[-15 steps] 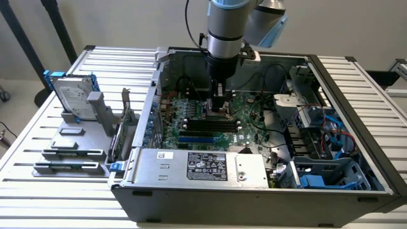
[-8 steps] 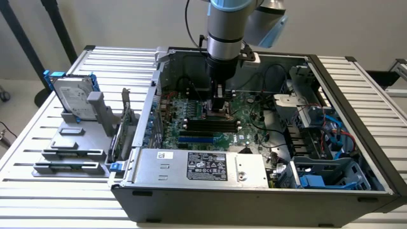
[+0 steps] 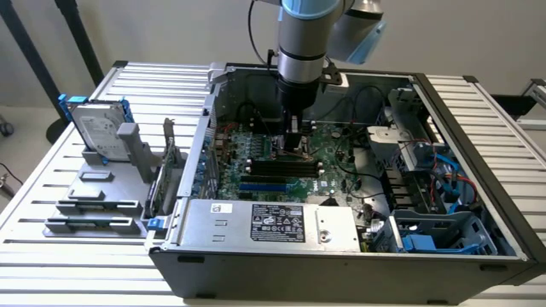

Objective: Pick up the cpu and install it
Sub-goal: 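Place the cpu into insertion slot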

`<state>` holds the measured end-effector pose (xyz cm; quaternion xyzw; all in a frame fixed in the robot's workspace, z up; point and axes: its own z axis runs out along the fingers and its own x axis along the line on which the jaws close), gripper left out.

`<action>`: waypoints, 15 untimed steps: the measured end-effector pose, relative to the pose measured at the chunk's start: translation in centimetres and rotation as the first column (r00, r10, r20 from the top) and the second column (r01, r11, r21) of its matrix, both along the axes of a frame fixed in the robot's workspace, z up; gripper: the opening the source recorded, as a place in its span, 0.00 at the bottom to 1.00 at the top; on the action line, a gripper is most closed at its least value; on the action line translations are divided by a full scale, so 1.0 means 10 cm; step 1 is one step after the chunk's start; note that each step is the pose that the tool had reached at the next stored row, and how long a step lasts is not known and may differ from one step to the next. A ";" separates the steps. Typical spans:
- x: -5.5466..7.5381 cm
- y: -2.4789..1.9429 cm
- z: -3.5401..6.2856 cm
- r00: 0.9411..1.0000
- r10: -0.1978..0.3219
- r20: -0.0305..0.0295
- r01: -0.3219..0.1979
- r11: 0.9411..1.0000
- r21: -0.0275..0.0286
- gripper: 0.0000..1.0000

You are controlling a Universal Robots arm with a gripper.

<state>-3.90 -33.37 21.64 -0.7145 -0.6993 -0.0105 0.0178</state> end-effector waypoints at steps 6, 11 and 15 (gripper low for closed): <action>0.00 0.011 -0.021 1.000 0.000 0.000 0.000 1.000 0.000 0.55; 0.01 0.034 -0.058 1.000 0.000 0.000 0.000 1.000 0.000 0.55; 0.01 0.046 -0.080 1.000 -0.001 0.000 0.001 1.000 0.000 0.55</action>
